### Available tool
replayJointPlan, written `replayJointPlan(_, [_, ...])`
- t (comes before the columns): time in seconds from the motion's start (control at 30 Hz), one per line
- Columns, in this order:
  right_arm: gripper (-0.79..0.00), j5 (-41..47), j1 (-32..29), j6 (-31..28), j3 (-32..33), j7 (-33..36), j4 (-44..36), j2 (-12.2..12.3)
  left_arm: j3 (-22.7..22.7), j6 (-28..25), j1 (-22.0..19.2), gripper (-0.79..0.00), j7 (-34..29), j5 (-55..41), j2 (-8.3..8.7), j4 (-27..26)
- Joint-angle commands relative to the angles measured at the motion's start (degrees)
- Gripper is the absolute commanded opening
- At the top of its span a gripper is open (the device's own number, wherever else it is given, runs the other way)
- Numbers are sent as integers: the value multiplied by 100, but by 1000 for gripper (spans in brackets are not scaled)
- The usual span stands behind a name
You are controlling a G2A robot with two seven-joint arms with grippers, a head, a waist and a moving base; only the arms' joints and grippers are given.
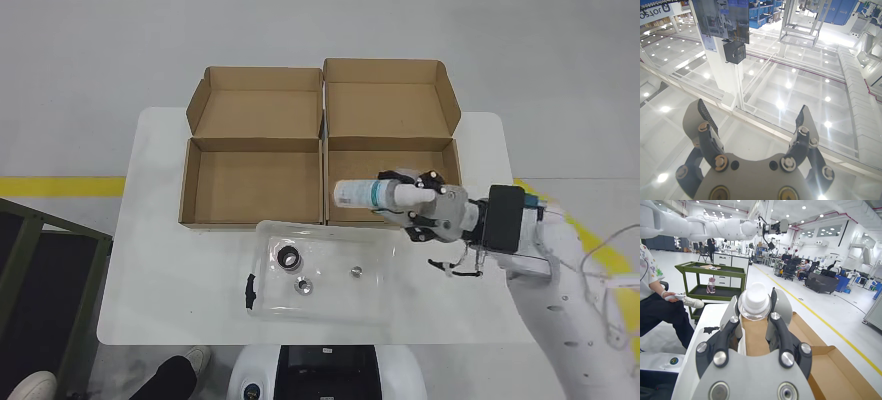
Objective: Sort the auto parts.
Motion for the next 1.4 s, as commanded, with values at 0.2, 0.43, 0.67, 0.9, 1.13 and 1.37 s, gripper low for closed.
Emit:
replayJointPlan(0.2, [-785,-36,-31,131,312,-646,165,-17,0,0,0,0,0,0,0,0])
replayJointPlan(0.43, [-785,-235,-172,318,432,-811,91,-30,0,0,0,0,0,0,0,0])
replayJointPlan(0.67, [-785,-572,-138,336,224,-287,158,-35,0,0,0,0,0,0,0,0])
replayJointPlan(0.9, [-785,-921,-154,593,38,494,227,-33,0,0,0,0,0,0,0,0])
replayJointPlan(1.13, [-785,-1159,-194,977,-74,1310,216,-30,0,0,0,0,0,0,0,0])
replayJointPlan(1.37, [-785,-961,123,1094,-391,2194,509,-66,0,0,0,0,0,0,0,0])
